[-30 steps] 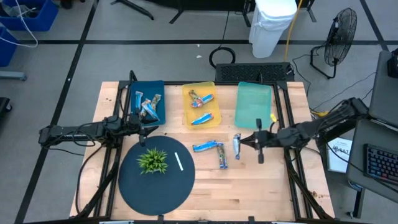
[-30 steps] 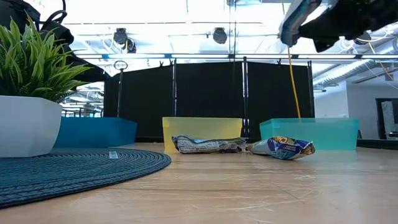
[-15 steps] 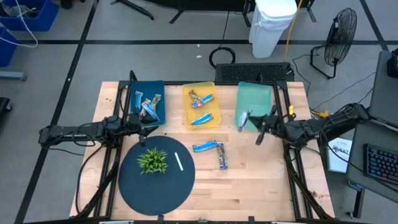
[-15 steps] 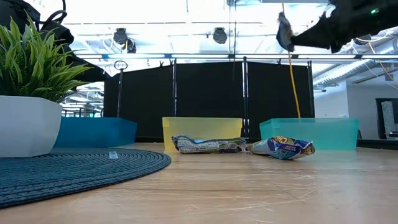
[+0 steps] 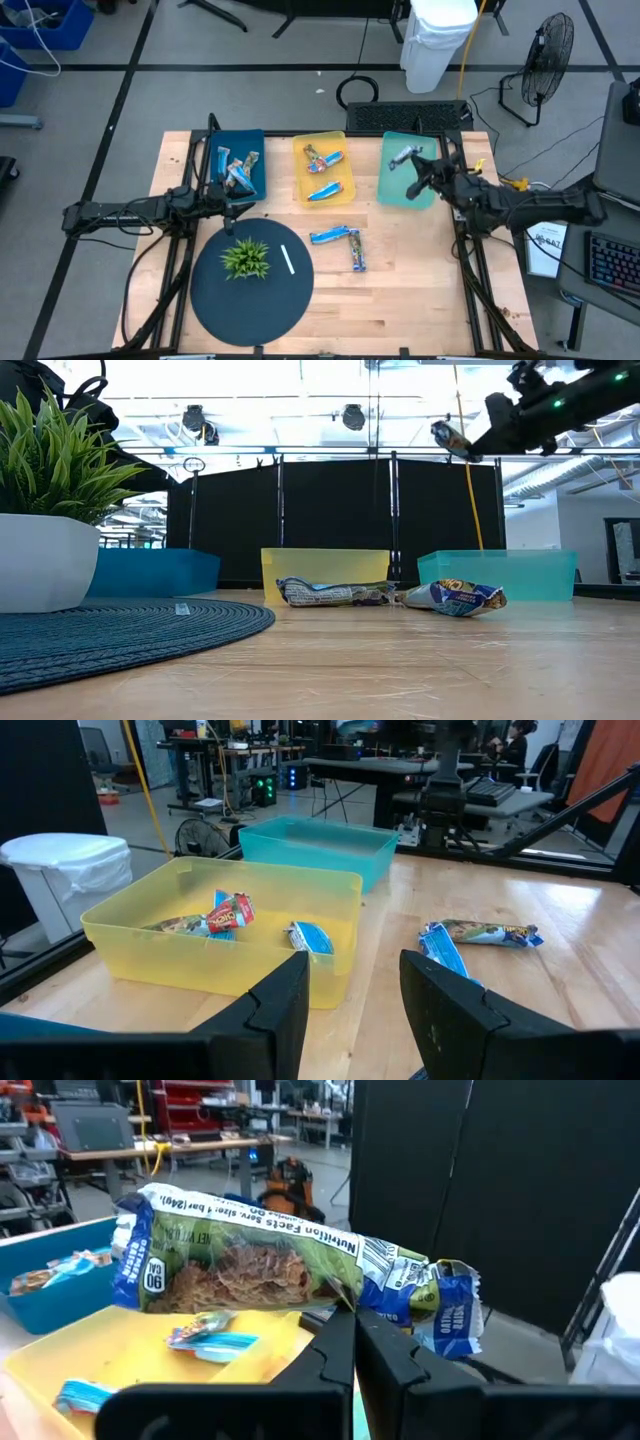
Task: Pick and place Granola Bars by type
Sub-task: Put the blue granola bar into the green bin
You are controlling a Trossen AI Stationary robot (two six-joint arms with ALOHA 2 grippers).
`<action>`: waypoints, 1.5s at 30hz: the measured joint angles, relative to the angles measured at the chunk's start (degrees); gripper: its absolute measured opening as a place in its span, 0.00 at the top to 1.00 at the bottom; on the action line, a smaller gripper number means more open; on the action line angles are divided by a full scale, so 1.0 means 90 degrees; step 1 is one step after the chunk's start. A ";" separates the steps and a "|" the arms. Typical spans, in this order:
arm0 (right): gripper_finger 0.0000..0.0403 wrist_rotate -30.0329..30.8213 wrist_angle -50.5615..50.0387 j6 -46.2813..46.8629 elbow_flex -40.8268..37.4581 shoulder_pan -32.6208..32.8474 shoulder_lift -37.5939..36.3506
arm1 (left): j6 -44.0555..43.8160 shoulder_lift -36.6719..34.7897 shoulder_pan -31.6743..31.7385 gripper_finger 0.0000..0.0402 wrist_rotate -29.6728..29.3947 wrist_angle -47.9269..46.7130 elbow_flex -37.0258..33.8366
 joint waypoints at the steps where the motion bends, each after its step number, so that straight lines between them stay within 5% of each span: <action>1: 1.00 -0.0212 -0.0110 0.0046 0.0044 -0.0210 0.0000 | 0.0000 -0.0001 0.0000 0.60 0.0000 0.0000 0.0000; 12: 1.00 -0.2463 -0.1443 0.0780 0.0304 -0.2906 0.0101 | 0.0000 0.0000 0.0000 0.60 0.0000 0.0000 0.0000; 20: 1.00 -0.4353 -0.2009 0.1051 0.0304 -0.4371 0.0982 | 0.0000 0.0001 0.0000 0.60 0.0000 0.0000 0.0000; 32: 1.00 -0.4502 -0.1836 0.0853 0.0302 -0.4747 0.2262 | 0.0000 -0.0001 0.0000 0.60 0.0000 -0.0001 0.0000; 45: 1.00 -0.4477 -0.1519 0.0785 0.0302 -0.4883 0.2594 | 0.0000 0.0000 0.0000 0.60 -0.0001 0.0000 0.0000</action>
